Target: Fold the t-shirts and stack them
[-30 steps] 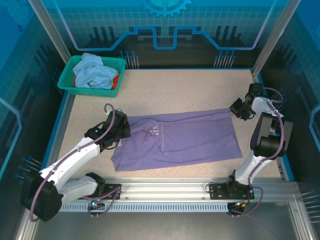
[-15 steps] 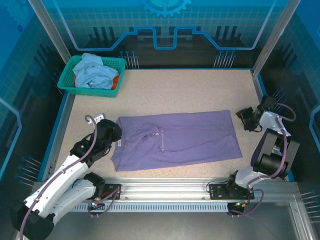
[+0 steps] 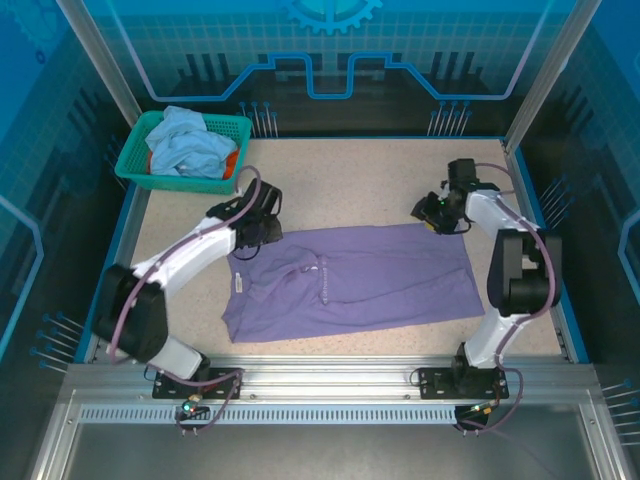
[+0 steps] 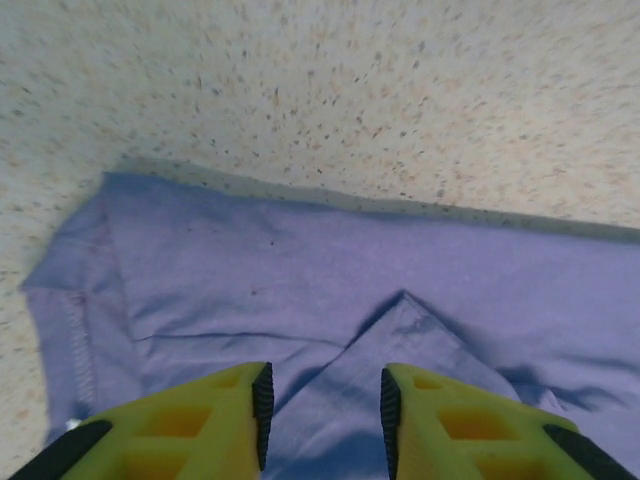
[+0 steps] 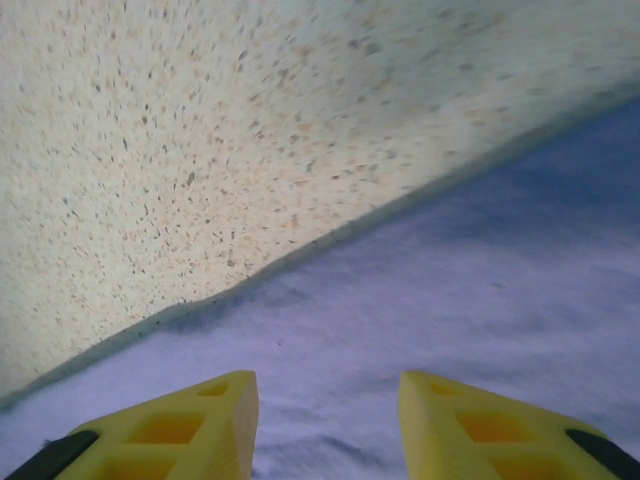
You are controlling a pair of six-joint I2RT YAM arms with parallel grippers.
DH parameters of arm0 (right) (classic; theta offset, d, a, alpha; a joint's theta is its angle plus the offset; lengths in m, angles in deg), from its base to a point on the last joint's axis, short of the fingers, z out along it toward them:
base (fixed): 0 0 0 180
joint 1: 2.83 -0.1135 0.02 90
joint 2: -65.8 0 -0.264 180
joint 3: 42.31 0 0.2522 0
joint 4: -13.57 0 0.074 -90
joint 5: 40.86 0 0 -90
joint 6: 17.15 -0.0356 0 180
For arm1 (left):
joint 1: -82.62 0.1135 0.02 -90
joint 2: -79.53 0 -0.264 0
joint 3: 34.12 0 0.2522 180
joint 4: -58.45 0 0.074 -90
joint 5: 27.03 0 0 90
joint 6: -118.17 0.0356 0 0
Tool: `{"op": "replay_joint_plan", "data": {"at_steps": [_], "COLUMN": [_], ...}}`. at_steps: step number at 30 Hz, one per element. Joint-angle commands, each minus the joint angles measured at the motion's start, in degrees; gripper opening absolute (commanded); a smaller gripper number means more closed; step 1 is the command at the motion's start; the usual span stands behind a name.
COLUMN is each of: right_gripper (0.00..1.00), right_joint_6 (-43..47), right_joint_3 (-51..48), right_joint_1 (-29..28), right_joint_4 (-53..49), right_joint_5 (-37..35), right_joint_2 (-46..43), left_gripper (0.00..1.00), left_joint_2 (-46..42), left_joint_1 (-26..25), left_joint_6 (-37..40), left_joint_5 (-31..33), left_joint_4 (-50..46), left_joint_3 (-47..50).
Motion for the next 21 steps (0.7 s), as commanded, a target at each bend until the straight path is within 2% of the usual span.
{"op": "replay_joint_plan", "data": {"at_steps": [1,4,7,11,16,19,21], "right_gripper": [0.42,0.41,0.41,0.41,0.43,0.48,0.57], "right_joint_6": [2.25,1.91,0.47,-2.14,-3.82,-4.21,-3.73], "right_joint_3": [3.97,6.12,5.66,2.85,1.24,0.59,-0.09], "right_joint_1": [-0.86,-0.18,1.98,6.73,10.51,11.13,10.05], "right_joint_4": [-4.70,-5.44,-4.38,-1.11,1.43,3.92,5.09], "right_joint_5": [-3.33,-4.71,-4.09,0.32,2.54,4.41,3.99], "right_joint_2": [4.89,8.64,10.51,11.86,12.78,11.44,8.29], "left_gripper": [0.32,0.31,0.29,0.29,0.29,0.28,0.33], "left_joint_2": [7.72,14.29,20.07,25.32,29.84,31.86,31.34], "left_joint_1": [1.74,3.34,4.59,6.04,7.09,7.27,7.36], "left_joint_6": [1.84,1.70,2.14,2.07,2.78,4.00,4.65], "left_joint_5": [-3.15,-2.94,0.73,7.59,8.84,9.15,8.96], "left_joint_4": [-5.48,-6.56,-7.32,-7.00,-7.06,-8.98,-9.90], "left_joint_3": [-4.84,-8.55,-11.32,-13.81,-19.51,-24.89,-27.60]}}
